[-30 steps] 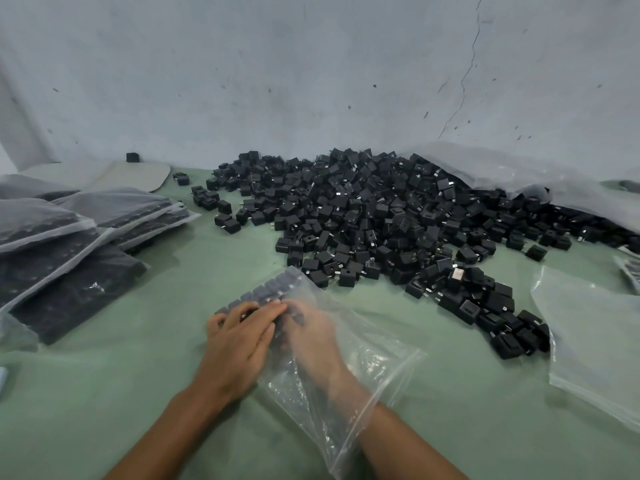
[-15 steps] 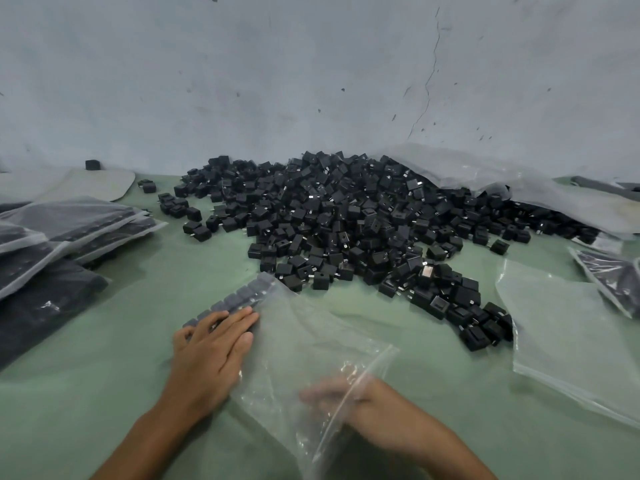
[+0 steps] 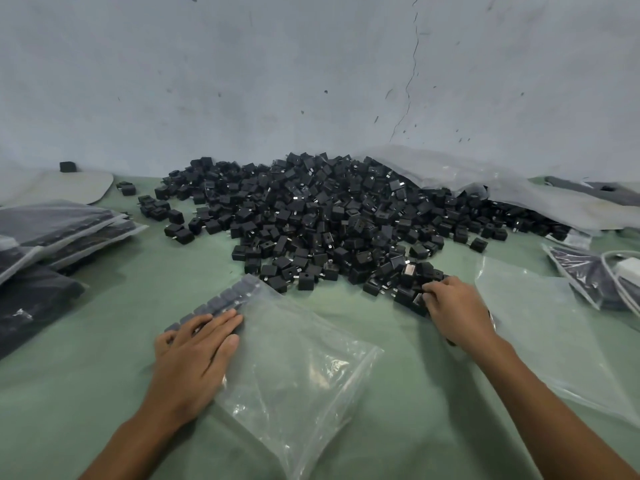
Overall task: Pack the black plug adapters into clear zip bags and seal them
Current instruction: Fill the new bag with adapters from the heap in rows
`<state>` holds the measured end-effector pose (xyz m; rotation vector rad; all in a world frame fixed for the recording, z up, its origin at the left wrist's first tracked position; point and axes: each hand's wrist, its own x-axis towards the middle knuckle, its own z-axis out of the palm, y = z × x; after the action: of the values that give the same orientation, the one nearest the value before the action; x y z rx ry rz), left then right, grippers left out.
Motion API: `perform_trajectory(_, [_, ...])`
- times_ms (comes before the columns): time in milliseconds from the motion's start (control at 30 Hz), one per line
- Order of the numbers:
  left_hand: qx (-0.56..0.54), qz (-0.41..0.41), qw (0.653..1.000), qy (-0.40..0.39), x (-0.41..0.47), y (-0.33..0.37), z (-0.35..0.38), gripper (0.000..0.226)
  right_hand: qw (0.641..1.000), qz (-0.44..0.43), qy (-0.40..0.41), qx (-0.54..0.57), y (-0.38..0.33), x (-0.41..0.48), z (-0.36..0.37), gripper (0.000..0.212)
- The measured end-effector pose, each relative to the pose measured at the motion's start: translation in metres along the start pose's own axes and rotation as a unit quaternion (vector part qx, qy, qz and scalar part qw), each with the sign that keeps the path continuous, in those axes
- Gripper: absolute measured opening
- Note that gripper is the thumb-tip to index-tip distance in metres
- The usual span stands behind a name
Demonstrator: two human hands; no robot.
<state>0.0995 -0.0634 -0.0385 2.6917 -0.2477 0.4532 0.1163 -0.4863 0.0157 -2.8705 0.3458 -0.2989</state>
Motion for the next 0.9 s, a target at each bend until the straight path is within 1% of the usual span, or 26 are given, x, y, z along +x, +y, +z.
perform_trajectory(100, [0.001,0.001,1.000,0.003,0.000,0.000,0.000,0.051,1.000,-0.003,-0.018,-0.015,-0.001,0.003,0.008,0.027])
perform_trajectory(200, [-0.006,0.002,1.000,0.006,0.000,0.002,-0.002,0.051,0.999,-0.023,-0.042,0.016,-0.004,-0.001,0.007,0.015])
perform_trajectory(267, [-0.014,0.002,1.000,0.004,0.000,0.004,-0.004,0.053,0.996,-0.041,-0.064,0.041,-0.005,-0.006,0.007,0.021])
perform_trajectory(333, [-0.016,0.003,1.000,0.002,-0.001,0.005,-0.004,0.054,0.994,-0.032,-0.053,0.092,-0.004,-0.013,0.008,0.024])
perform_trajectory(367, [-0.015,0.004,1.000,0.002,-0.001,0.006,-0.004,0.054,0.989,-0.017,-0.046,0.136,-0.004,-0.018,0.005,0.025])
perform_trajectory(467, [-0.012,0.005,1.000,0.005,-0.001,0.006,-0.005,0.053,0.957,0.020,-0.045,0.285,-0.006,-0.035,-0.011,0.034])
perform_trajectory(567, [-0.009,0.004,1.000,0.004,0.000,0.005,-0.004,0.052,0.922,0.034,-0.072,0.380,-0.009,-0.063,-0.027,0.023])
perform_trajectory(633, [-0.005,0.004,1.000,0.003,0.000,0.004,-0.003,0.052,0.890,0.032,-0.127,0.437,-0.014,-0.088,-0.032,0.017])
perform_trajectory(667, [-0.005,0.004,1.000,0.004,0.000,0.004,-0.003,0.052,0.876,0.027,-0.167,0.452,-0.018,-0.100,-0.031,0.016])
perform_trajectory(767, [0.004,0.002,1.000,-0.002,0.000,0.006,-0.003,0.054,0.849,0.014,-0.282,0.446,-0.040,-0.130,-0.022,0.012])
perform_trajectory(833, [0.008,0.001,1.000,-0.005,0.000,0.007,-0.004,0.056,0.827,0.003,-0.321,0.462,-0.061,-0.139,-0.015,0.012])
perform_trajectory(900, [0.011,0.001,1.000,-0.008,-0.001,0.007,-0.005,0.057,0.797,-0.014,-0.344,0.495,-0.086,-0.141,-0.008,0.018])
